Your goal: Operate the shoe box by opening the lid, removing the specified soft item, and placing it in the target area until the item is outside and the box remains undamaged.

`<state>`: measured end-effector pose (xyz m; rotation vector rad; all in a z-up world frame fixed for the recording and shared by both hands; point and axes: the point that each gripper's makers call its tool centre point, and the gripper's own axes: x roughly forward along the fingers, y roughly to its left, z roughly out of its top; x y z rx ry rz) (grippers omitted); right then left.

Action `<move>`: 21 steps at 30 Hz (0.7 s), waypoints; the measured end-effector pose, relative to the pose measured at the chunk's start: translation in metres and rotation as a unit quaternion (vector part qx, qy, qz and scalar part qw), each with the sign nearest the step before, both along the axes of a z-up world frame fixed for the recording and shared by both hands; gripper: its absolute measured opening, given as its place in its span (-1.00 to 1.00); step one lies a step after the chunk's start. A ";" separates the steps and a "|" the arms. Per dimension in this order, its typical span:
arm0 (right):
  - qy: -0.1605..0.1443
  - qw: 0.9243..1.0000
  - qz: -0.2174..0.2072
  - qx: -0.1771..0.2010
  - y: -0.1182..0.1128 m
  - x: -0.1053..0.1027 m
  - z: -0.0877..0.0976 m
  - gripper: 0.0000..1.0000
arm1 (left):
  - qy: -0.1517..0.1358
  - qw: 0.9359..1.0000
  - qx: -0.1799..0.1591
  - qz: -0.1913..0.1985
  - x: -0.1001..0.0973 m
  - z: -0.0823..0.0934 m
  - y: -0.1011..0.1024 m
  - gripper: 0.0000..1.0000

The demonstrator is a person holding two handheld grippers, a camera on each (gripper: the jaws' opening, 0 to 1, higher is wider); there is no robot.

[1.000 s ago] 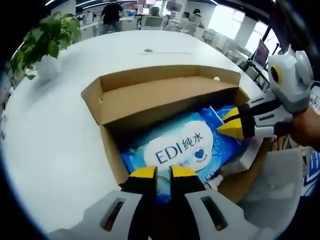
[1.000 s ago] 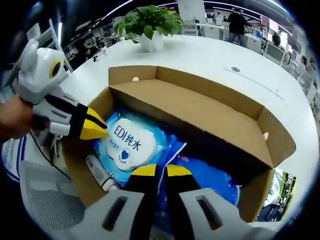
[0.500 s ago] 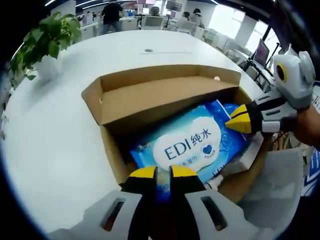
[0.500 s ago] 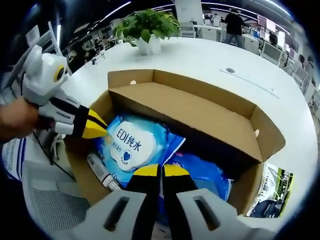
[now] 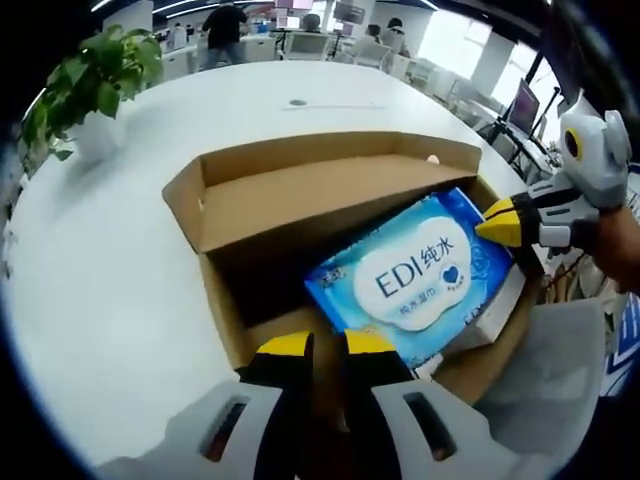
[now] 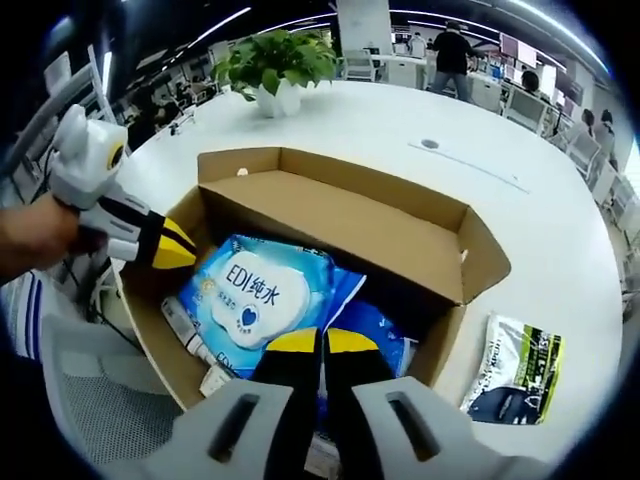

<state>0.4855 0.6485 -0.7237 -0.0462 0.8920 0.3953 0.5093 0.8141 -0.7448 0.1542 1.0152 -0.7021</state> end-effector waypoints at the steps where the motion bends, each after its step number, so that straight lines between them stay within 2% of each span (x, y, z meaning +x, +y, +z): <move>1: 0.000 1.000 -0.002 -0.001 -0.002 -0.001 0.000 -1.00 | 0.001 1.000 -0.002 -0.002 -0.001 0.000 -0.003 -0.84; 9: 0.001 1.000 -0.011 0.000 -0.008 -0.002 -0.005 -1.00 | 0.005 1.000 -0.013 -0.015 -0.007 0.000 -0.025 -0.83; 21: 0.005 1.000 -0.014 0.002 -0.010 -0.003 -0.008 -1.00 | 0.024 0.999 -0.017 -0.015 -0.010 -0.009 -0.033 -0.78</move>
